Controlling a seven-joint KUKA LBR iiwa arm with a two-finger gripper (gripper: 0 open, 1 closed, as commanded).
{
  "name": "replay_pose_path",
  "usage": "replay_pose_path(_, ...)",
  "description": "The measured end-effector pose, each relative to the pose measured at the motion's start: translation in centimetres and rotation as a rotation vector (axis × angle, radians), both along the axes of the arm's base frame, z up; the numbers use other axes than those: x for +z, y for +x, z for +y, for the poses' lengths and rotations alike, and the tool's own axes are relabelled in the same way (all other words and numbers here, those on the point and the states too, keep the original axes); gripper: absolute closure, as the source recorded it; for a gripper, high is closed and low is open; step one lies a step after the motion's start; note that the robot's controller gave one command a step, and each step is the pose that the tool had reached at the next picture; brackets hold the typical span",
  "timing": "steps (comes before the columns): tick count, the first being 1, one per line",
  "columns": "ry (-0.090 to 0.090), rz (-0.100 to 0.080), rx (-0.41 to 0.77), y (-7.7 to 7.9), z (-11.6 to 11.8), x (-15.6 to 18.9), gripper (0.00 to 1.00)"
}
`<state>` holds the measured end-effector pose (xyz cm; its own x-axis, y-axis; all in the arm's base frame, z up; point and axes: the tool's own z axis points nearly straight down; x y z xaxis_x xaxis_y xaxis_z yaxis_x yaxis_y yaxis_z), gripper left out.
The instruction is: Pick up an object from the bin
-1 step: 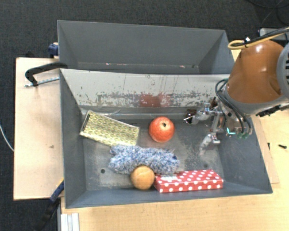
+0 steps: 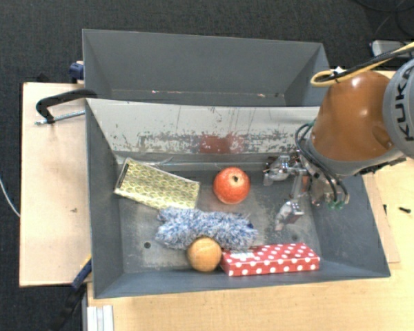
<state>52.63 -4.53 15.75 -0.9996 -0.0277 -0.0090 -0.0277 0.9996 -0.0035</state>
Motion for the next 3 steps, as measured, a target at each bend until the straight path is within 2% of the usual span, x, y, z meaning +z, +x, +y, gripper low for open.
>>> replay_pose_path(1,0.007,0.014,0.078,-3.4,5.9,-3.0,0.0)
replay_pose_path(2,0.004,0.008,0.027,-2.5,3.2,-8.4,1.0)
replay_pose_path(3,0.003,0.008,0.028,-2.5,3.2,-8.4,1.0)
